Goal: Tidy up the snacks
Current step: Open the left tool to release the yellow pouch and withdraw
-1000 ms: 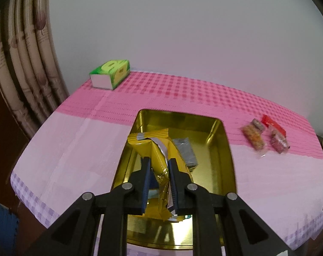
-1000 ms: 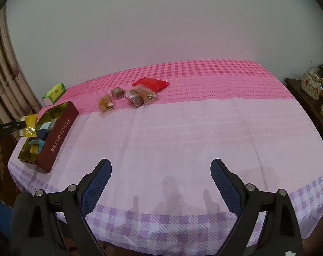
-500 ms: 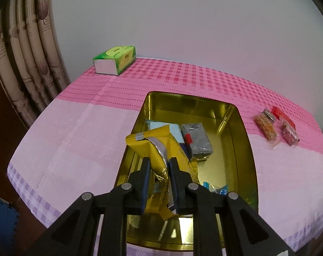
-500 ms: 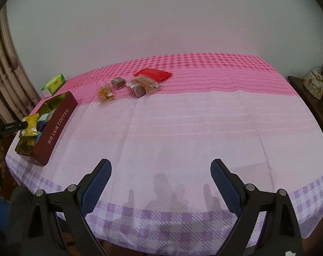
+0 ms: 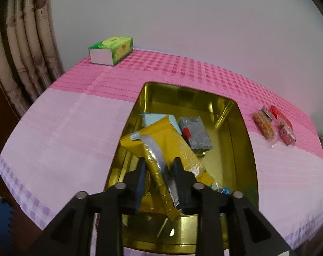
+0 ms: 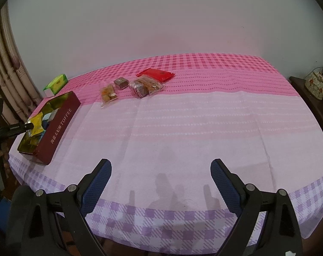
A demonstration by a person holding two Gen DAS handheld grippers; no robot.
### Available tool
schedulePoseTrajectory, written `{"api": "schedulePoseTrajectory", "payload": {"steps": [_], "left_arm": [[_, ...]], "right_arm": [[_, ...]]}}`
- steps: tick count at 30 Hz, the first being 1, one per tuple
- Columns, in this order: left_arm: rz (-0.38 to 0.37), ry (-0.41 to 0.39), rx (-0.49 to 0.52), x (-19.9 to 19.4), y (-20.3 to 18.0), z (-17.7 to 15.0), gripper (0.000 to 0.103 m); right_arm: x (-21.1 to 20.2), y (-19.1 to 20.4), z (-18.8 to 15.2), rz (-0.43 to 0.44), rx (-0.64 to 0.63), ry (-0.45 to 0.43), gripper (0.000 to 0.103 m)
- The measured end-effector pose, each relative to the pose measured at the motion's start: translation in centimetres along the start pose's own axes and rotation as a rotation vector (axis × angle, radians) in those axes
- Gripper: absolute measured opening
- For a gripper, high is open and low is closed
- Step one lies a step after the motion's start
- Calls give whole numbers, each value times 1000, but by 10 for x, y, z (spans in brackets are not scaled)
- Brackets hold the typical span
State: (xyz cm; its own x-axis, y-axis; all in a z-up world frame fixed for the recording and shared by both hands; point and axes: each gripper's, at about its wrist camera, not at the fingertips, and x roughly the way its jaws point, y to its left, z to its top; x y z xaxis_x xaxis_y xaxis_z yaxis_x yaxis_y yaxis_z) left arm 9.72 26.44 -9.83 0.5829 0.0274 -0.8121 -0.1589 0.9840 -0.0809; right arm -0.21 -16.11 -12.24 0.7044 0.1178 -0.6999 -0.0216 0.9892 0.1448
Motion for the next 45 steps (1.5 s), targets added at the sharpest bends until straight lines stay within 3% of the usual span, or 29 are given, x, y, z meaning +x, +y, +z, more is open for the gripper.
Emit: {"api": "schedulePoseTrajectory", "payload": {"steps": [3, 4, 6, 13, 21, 25, 29, 32, 37, 39, 43, 45], "left_arm": [[-10, -11, -2, 1, 0, -2, 36], [-12, -6, -8, 2, 1, -2, 51], [-15, -4, -25, 1, 2, -4, 68], [-70, -69, -25, -42, 0, -24, 69], [-168, -153, -34, -109, -5, -80, 69], [-223, -176, -3, -118, -24, -104, 71], [-257, -142, 102, -106, -47, -112, 71], [-302, -125, 68, -104, -46, -115, 71], [-316, -128, 25, -106, -37, -114, 71], [-316, -121, 14, -105, -34, -114, 71], [-315, -98, 4, -99, -32, -114, 71], [-317, -93, 2, -97, -32, -113, 71]], "right_arm": [[0, 0, 0, 0, -2, 1, 93], [1, 0, 1, 1, -2, 3, 93], [1, 0, 0, 0, -3, 4, 93], [11, -6, -2, -23, 1, 23, 93], [40, 1, -8, -48, -41, 75, 93], [55, 19, -2, -43, -114, 83, 93], [74, 49, 27, -7, -255, 69, 92], [91, 63, 57, -2, -303, 52, 91], [127, 74, 106, -34, -316, 42, 91], [145, 81, 121, -68, -358, 60, 84], [173, 88, 131, -95, -420, 120, 57], [182, 89, 132, -121, -443, 123, 54]]}}
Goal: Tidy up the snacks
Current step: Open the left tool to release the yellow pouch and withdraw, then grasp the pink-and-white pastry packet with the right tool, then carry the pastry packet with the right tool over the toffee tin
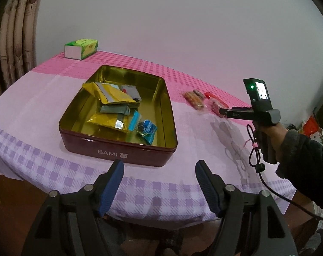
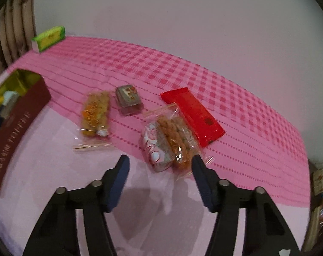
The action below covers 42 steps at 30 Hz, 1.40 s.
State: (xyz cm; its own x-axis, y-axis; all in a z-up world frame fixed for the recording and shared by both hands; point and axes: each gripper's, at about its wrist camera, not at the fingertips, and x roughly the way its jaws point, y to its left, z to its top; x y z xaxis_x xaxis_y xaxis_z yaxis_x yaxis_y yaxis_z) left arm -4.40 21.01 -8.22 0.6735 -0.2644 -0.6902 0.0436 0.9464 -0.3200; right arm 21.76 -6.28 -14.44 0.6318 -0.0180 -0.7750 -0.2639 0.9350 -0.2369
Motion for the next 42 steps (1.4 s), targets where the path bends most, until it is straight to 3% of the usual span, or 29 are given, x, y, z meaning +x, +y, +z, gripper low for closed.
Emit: {"api": "schedulePoseTrajectory", "payload": {"steps": [5, 7, 16, 27, 42], "left_arm": [[-4, 22, -14, 5, 4, -2, 71], [-4, 32, -24, 6, 7, -3, 71], [7, 16, -20, 1, 1, -4, 71], [91, -17, -31, -14, -2, -8, 71], [150, -88, -49, -37, -2, -5, 71]], "right_arm": [[15, -1, 0, 6, -3, 15, 39], [16, -1, 3, -5, 3, 5, 23], [-4, 2, -5, -12, 33, -21, 22], [-72, -17, -21, -114, 116, -69, 22], [-153, -10, 6, -201, 137, -168, 22]]}}
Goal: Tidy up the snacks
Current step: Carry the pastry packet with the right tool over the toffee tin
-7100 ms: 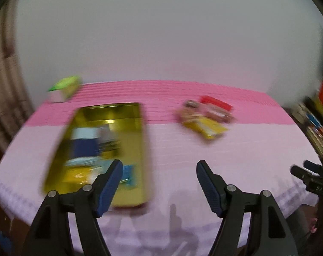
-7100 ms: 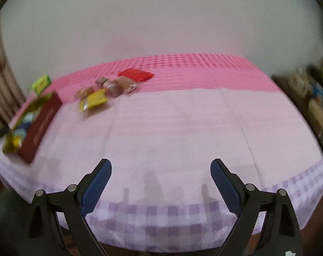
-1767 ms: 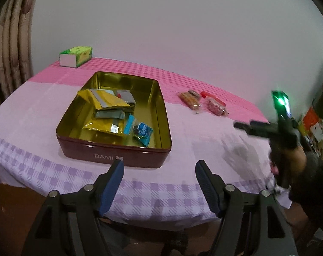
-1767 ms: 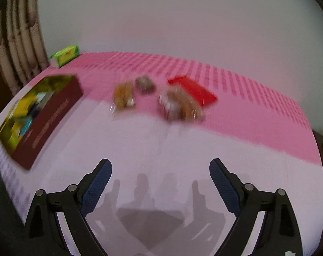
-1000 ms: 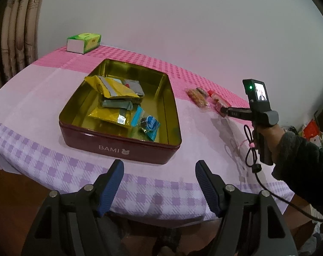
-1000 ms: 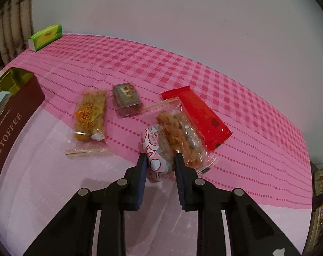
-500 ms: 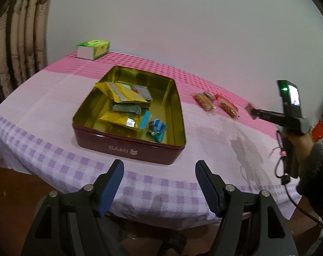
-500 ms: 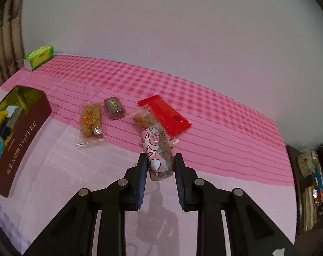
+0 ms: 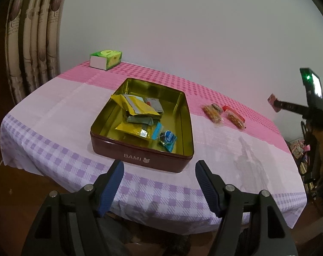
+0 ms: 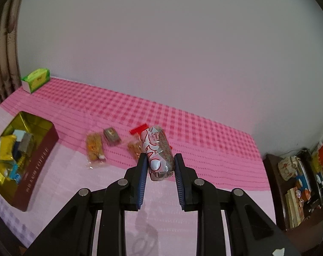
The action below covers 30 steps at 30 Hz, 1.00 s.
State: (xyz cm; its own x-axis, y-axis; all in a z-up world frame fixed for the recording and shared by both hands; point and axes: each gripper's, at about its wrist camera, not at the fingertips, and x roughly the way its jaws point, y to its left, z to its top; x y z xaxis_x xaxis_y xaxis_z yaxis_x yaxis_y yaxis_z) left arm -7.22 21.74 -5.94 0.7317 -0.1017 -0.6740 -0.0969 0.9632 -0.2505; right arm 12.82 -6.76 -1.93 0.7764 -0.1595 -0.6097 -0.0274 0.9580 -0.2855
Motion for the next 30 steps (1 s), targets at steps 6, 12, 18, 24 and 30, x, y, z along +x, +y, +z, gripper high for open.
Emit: {"api": "schedulePoseTrajectory", "payload": {"steps": [6, 12, 18, 24, 30], "left_arm": [[12, -11, -3, -2, 0, 0, 71], [17, -12, -3, -2, 0, -1, 71], [16, -12, -9, -2, 2, -1, 71], [19, -13, -22, -4, 6, 0, 71], [24, -20, -50, -6, 13, 1, 71]], "right_arm": [[-21, 16, 10, 13, -18, -37, 22], [-31, 34, 15, 26, -39, -59, 22], [-32, 54, 17, 49, -65, -61, 22], [-31, 74, 18, 70, -87, -55, 22], [-29, 96, 21, 91, -115, -51, 22]]}}
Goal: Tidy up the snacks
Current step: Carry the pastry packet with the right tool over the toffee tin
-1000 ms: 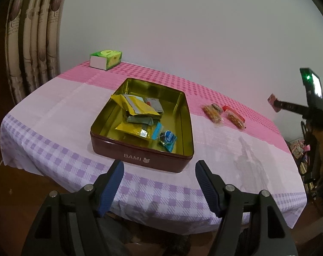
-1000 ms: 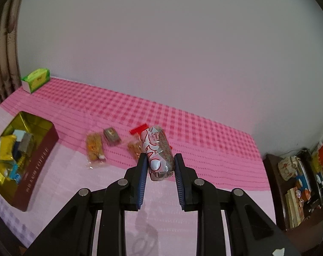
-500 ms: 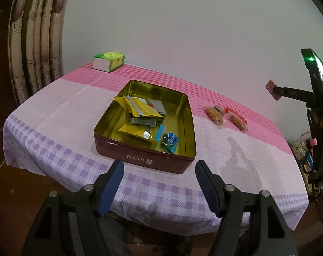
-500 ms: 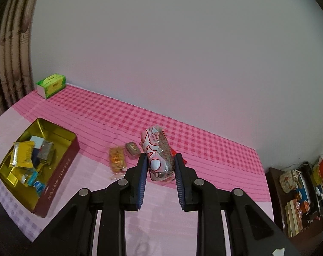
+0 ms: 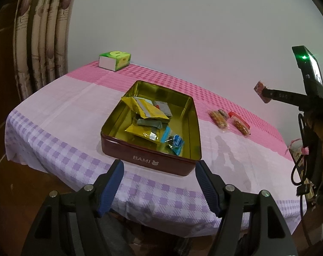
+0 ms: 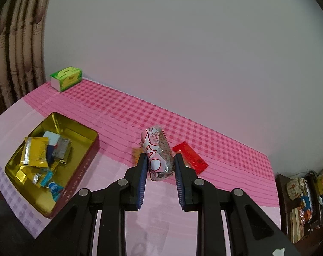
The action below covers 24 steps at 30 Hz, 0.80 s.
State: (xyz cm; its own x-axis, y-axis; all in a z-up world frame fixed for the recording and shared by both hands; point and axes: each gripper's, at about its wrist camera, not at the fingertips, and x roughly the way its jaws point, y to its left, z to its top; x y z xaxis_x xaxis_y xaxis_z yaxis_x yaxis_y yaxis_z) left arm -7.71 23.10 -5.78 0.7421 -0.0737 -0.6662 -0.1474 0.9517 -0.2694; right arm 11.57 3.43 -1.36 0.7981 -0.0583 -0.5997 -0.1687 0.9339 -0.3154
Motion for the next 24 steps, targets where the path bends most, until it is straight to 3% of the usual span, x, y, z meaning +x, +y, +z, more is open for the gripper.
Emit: {"api": "schedulePoseTrajectory", "payload": {"steps": [16, 24], "left_arm": [[18, 10, -54, 3, 12, 1, 71], [98, -47, -139, -3, 36, 11, 71]], "right_arm": [[12, 74, 13, 77, -80, 15, 22], [29, 118, 4, 129, -124, 47, 22]]}}
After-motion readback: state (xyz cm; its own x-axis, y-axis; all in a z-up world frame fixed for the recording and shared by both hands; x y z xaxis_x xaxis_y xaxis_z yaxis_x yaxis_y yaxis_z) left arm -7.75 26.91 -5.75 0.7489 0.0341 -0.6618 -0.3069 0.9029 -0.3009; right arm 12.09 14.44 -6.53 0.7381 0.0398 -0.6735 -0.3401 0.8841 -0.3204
